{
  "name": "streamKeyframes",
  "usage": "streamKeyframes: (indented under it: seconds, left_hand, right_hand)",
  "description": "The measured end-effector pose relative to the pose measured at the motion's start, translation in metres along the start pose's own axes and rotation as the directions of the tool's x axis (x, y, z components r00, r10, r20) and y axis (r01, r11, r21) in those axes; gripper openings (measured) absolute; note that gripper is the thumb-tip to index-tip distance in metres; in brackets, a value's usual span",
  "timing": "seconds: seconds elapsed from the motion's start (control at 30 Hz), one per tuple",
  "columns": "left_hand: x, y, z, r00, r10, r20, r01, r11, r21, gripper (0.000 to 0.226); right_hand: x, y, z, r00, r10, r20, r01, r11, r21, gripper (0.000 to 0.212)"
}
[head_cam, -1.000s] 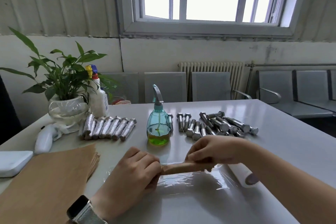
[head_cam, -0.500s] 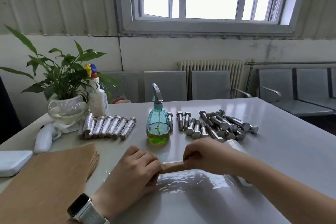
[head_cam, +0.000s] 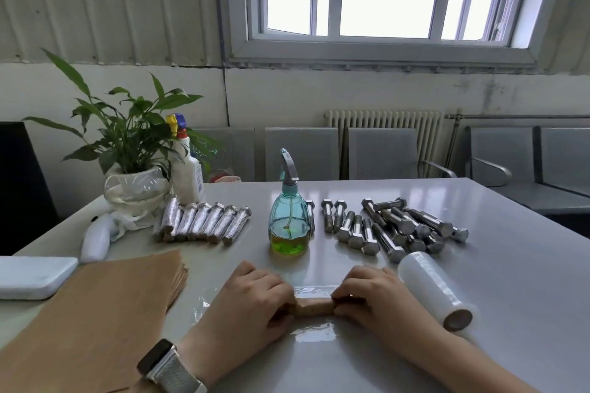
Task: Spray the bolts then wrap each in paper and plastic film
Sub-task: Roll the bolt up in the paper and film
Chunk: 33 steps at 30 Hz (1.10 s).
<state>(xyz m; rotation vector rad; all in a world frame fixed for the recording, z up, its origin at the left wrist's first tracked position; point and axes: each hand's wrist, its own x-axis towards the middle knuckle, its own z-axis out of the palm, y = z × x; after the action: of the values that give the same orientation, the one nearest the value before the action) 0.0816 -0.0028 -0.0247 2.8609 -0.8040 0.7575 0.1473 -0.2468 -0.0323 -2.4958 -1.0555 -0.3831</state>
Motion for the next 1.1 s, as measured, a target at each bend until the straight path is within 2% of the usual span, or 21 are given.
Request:
streamKeyframes:
  seconds: [0.07,0.13,0.2,0.27,0.4,0.53,0.67,0.77,0.83,0.93,1.1]
  left_hand:
    - [-0.003,-0.004,-0.003,0.995,-0.104,0.005,0.104,0.986,-0.131,0.022]
    - [-0.008,-0.009,-0.007,0.972,-0.226,-0.064,0.202,0.944,-0.26,0.024]
    - [-0.012,-0.015,-0.012,0.936,-0.316,-0.154,0.263,0.92,-0.29,0.011]
    - [-0.015,-0.019,-0.017,0.92,-0.362,-0.152,0.314,0.911,-0.266,0.007]
    - [-0.017,-0.021,-0.014,0.944,-0.331,0.01,0.327,0.928,-0.176,0.012]
    - [-0.014,-0.023,-0.006,0.94,-0.324,0.106,0.337,0.932,-0.137,0.014]
    - [-0.022,-0.029,-0.002,0.94,-0.309,0.145,0.333,0.922,-0.195,0.025]
    - [-0.024,-0.031,-0.006,0.937,-0.3,0.178,0.343,0.882,-0.323,0.038]
    - [-0.024,-0.033,-0.01,0.941,-0.278,0.191,0.334,0.852,-0.404,0.03]
    - [-0.024,-0.034,-0.011,0.931,-0.303,0.202,0.364,0.8,-0.477,0.006]
    - [-0.021,-0.034,-0.012,0.892,-0.386,0.234,0.451,0.724,-0.522,0.008]
  right_hand:
    - [-0.001,0.0,0.0,1.0,0.011,-0.019,-0.011,1.0,0.013,0.014]
    - [-0.001,-0.001,0.0,0.999,0.021,-0.024,-0.02,1.0,0.023,0.013]
    - [-0.001,-0.001,0.001,0.999,0.029,-0.016,-0.029,0.999,0.029,0.013]
    - [-0.001,-0.001,0.001,0.999,0.032,-0.013,-0.031,0.999,0.037,0.013]
    - [-0.002,-0.002,0.001,0.999,0.044,-0.014,-0.044,0.998,0.039,0.012]
    - [-0.001,-0.003,0.0,0.999,0.048,-0.007,-0.047,0.998,0.052,0.012]
    - [0.0,-0.005,-0.003,0.998,0.056,0.005,-0.056,0.996,0.068,0.012]
    - [0.001,-0.007,-0.005,0.998,0.056,0.014,-0.057,0.995,0.084,0.011]
    - [0.001,-0.007,-0.005,0.998,0.056,0.007,-0.057,0.994,0.091,0.011]
    - [0.0,-0.007,-0.005,0.998,0.058,0.007,-0.058,0.994,0.093,0.01]
    - [0.001,-0.007,-0.005,0.998,0.055,-0.004,-0.054,0.993,0.101,0.01]
